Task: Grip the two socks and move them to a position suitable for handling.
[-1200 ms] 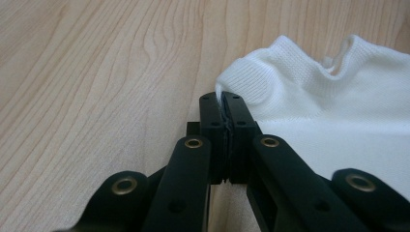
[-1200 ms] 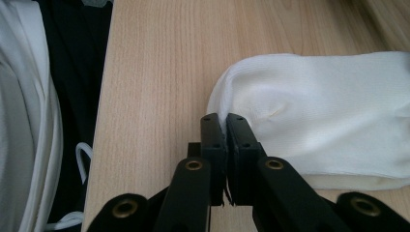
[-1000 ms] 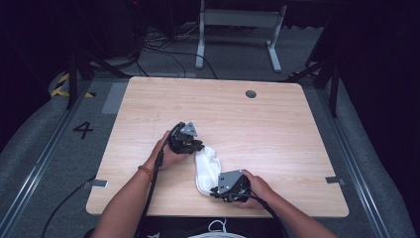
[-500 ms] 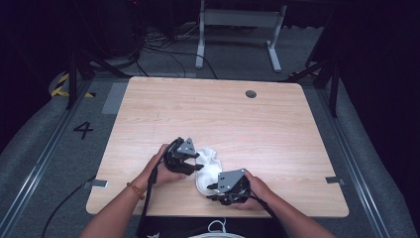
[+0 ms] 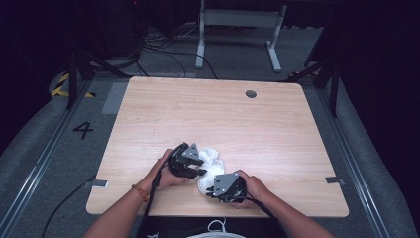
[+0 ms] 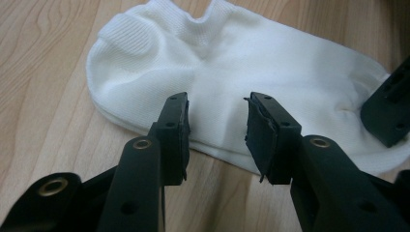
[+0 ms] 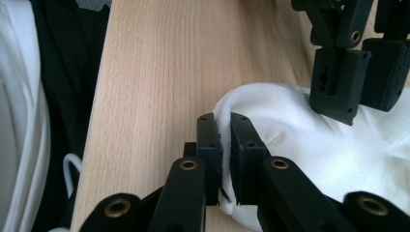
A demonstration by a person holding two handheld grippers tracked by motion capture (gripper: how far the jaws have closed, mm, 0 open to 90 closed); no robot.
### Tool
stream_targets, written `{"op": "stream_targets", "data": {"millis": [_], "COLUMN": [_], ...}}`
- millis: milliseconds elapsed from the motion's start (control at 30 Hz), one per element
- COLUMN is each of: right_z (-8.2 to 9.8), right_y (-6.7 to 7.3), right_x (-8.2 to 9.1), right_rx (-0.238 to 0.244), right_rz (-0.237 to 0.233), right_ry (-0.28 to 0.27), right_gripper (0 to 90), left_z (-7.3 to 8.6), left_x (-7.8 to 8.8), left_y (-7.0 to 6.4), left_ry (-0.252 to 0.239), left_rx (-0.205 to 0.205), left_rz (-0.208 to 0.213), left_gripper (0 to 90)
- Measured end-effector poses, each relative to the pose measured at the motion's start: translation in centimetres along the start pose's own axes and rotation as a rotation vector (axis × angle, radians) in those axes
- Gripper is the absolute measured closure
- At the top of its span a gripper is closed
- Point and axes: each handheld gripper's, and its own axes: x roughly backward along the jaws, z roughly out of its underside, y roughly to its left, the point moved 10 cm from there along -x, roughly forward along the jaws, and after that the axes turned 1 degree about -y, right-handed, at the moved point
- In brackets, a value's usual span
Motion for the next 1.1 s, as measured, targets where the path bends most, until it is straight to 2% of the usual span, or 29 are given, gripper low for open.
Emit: {"op": "stream_targets", "data": {"millis": [100, 200, 300, 400, 467, 567, 600, 733, 833, 867, 900, 933, 1033, 1100], "right_z": [0.6, 1.4, 1.8, 2.0, 2.0, 2.3, 2.4, 2.8, 2.8, 2.8, 2.7, 2.7, 2.7, 2.7], "right_y": [-0.1, -0.1, -0.1, 0.2, 0.6, 1.2, 1.5, 1.8, 1.7, 1.7, 1.6, 1.6, 1.6, 1.6], "right_x": [0.7, 1.5, 2.0, 2.5, 2.8, 2.9, 3.0, 3.4, 4.2, 4.2, 4.8, 4.8, 4.9, 4.7], "right_rx": [-0.020, -0.047, -0.054, -0.055, -0.060, -0.068, -0.070, -0.085, -0.101, -0.101, -0.106, -0.106, -0.106, -0.102], "right_rz": [-0.020, -0.036, -0.044, -0.041, -0.048, -0.043, -0.047, -0.039, -0.015, -0.015, 0.005, 0.005, 0.021, 0.025], "right_ry": [0.007, 0.009, 0.002, 0.006, 0.004, 0.016, 0.018, 0.006, -0.037, -0.037, -0.057, -0.057, -0.076, -0.075], "right_gripper": [85.9, 86.2, 86.2, 86.2, 86.3, 86.3, 86.3, 85.7, 73.7, 73.7, 66.6, 66.6, 57.0, 56.5], "left_z": [-0.3, -1.4, -1.9, -2.2, -2.4, -2.5, -2.6, -2.7, -2.7, -2.7, -2.7, -2.6, -2.5, -2.6], "left_x": [-0.2, -0.4, -0.8, -1.6, -2.7, -3.0, -3.2, -3.4, -3.4, -3.4, -3.4, -3.3, -3.2, -3.2], "left_y": [-0.2, -0.2, 0.0, 0.0, 0.2, 0.1, -0.2, -0.6, -0.6, -0.6, -0.6, -0.6, -0.7, -0.7], "left_ry": [-0.005, -0.039, -0.049, -0.029, -0.024, -0.035, -0.042, -0.046, -0.047, -0.047, -0.047, -0.042, -0.046, -0.050], "left_rx": [-0.004, 0.010, 0.022, 0.020, 0.042, 0.050, 0.057, 0.052, 0.052, 0.052, 0.058, 0.062, 0.043, 0.029], "left_rz": [0.001, -0.018, -0.039, -0.053, -0.069, -0.059, -0.038, -0.035, -0.036, -0.036, -0.033, -0.029, -0.035, -0.042], "left_gripper": [59.6, 55.0, 49.6, 44.7, 38.0, 32.7, 32.3, 32.0, 31.7, 31.4, 31.4, 31.4, 31.6, 31.7]}}
